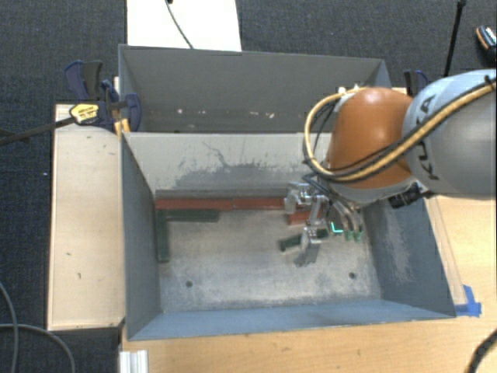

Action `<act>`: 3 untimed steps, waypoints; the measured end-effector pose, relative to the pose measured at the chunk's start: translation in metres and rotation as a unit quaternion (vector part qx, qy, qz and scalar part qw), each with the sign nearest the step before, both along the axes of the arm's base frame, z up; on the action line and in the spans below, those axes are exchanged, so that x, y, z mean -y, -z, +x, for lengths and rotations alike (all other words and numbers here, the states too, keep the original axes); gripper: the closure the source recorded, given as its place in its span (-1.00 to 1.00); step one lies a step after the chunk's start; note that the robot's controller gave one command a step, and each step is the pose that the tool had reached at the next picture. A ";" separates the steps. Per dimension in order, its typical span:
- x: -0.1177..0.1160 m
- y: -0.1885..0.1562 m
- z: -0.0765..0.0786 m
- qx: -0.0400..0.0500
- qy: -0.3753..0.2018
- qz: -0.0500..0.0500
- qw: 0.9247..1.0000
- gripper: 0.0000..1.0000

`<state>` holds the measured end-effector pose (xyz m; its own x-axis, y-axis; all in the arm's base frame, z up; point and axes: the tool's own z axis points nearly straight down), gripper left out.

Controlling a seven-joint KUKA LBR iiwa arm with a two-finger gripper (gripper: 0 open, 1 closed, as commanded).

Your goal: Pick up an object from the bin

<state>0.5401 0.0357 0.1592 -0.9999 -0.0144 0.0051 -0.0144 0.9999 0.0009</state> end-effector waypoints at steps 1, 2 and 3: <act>0.028 0.092 0.022 0.001 -0.055 0.000 0.998 -1.00; 0.027 0.088 0.023 0.004 -0.054 0.000 0.999 1.00; 0.026 -0.099 0.040 0.009 -0.057 -0.001 0.998 1.00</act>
Offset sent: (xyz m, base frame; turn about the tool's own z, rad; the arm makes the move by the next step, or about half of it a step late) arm 0.0220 -0.0273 -0.0892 -0.1114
